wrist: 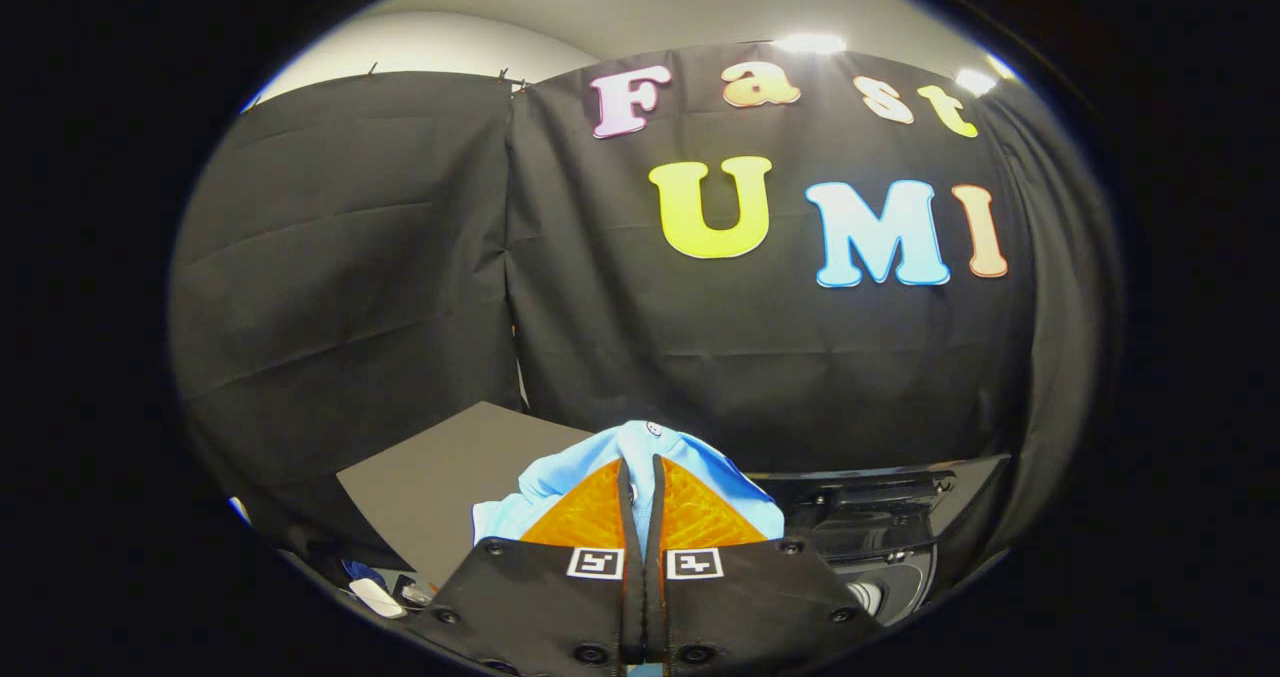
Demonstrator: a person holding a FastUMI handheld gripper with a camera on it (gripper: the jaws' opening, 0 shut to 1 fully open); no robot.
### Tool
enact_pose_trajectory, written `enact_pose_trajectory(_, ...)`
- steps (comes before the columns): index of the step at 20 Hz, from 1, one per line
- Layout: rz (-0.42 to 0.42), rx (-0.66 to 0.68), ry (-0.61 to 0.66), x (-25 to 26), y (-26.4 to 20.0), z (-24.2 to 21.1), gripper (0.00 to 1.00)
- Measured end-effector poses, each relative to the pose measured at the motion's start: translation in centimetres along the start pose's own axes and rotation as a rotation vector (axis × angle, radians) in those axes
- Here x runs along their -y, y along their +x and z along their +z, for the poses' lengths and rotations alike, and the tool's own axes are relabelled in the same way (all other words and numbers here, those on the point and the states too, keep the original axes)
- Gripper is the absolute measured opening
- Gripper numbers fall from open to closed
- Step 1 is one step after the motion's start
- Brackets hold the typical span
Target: Put the clothes into the washing machine and then close the washing machine lid.
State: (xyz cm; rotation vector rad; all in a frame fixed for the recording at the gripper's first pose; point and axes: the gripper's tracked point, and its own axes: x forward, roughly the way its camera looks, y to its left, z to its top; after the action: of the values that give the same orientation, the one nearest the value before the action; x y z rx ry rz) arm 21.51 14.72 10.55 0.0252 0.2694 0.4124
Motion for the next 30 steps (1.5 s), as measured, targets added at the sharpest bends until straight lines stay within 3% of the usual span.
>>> enact_pose_trajectory(17,-0.157,0.002,0.047,10.1,-3.5,-2.4,0.02)
enact_pose_trajectory(30,-0.224,-0.056,0.08,15.1,-4.2,-7.5,0.02)
